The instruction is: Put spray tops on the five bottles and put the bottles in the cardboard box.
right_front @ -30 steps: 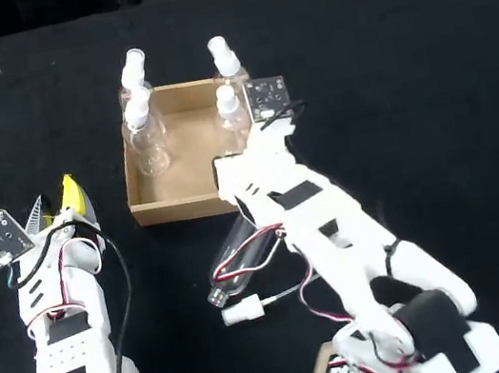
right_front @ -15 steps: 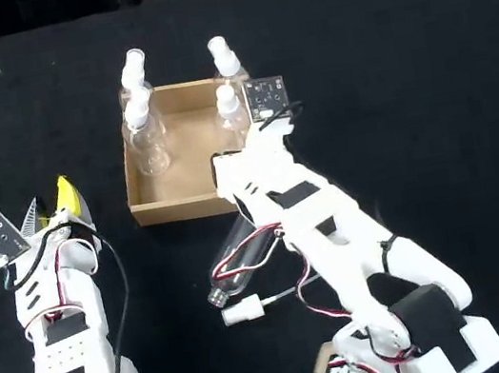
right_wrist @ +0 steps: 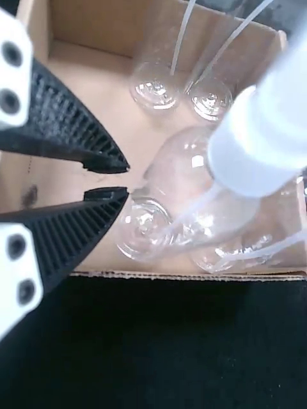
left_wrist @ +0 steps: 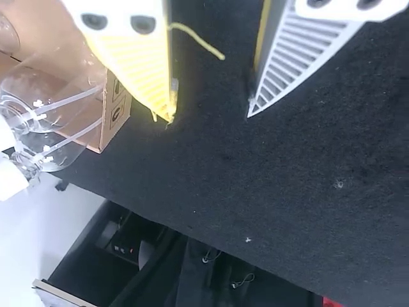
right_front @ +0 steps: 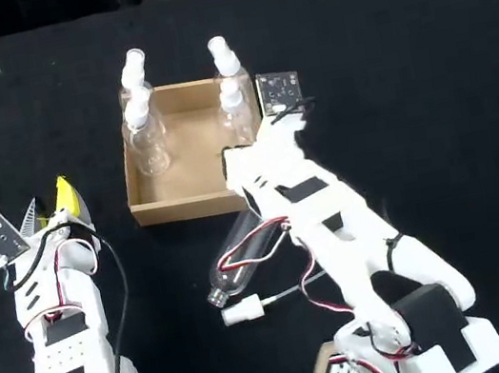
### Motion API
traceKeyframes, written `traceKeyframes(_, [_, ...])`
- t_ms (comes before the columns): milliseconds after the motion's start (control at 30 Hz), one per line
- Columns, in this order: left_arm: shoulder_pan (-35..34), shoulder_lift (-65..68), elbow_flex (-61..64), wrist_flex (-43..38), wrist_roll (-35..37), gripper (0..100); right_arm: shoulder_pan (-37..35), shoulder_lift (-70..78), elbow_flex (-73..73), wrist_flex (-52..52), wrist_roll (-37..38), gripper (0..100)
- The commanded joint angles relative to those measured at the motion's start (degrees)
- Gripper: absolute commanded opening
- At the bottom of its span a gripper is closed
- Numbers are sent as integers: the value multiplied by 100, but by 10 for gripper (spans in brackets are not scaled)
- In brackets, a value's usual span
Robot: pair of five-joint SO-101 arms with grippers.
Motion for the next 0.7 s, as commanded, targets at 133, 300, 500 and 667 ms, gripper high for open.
traceKeyframes(133, [-48,-53,-127,-158,18,159,97,40,-382,-105,-35,10])
traceKeyframes(300, [-48,-53,-127,-158,18,159,-53,-22,-374,79,-9,10])
traceKeyframes(500, [-48,-53,-127,-167,18,159,-105,-22,-488,343,-35,10])
traceKeyframes(667, [-48,-53,-127,-167,18,159,-114,40,-532,352,-44,10])
